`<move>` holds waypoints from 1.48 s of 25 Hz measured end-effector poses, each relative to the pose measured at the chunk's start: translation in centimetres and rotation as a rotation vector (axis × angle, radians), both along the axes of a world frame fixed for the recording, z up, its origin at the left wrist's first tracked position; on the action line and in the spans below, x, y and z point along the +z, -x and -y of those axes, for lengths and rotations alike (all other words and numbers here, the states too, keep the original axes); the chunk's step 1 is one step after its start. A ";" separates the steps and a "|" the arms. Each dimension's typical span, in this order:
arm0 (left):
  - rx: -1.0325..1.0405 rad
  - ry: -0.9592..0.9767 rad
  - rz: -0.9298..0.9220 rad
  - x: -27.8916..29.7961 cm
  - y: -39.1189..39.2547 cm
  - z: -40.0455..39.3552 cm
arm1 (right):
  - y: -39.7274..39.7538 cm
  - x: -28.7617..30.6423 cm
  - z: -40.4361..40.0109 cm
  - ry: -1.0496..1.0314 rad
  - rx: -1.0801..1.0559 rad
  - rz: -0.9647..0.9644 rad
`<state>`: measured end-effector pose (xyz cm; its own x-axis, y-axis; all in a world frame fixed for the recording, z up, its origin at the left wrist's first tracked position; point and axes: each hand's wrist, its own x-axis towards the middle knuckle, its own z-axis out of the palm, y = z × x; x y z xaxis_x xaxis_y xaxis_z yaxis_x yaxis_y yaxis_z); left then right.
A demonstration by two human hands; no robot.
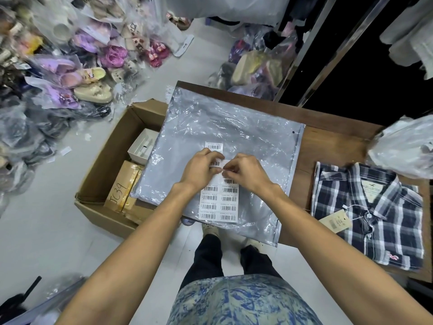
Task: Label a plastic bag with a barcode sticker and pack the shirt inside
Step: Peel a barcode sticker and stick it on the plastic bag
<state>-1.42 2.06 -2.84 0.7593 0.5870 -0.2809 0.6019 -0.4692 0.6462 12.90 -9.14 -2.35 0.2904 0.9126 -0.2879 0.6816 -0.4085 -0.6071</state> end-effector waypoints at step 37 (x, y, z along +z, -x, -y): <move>-0.003 0.079 -0.078 0.5 1.3 1.2 | -1.5 -1.3 2.0 -0.054 0.001 0.000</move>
<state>-2.68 0.89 -2.39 0.7348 0.5586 -0.3848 0.6507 -0.4201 0.6326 14.44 -11.18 -3.65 0.2893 0.9271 -0.2385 0.6819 -0.3744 -0.6284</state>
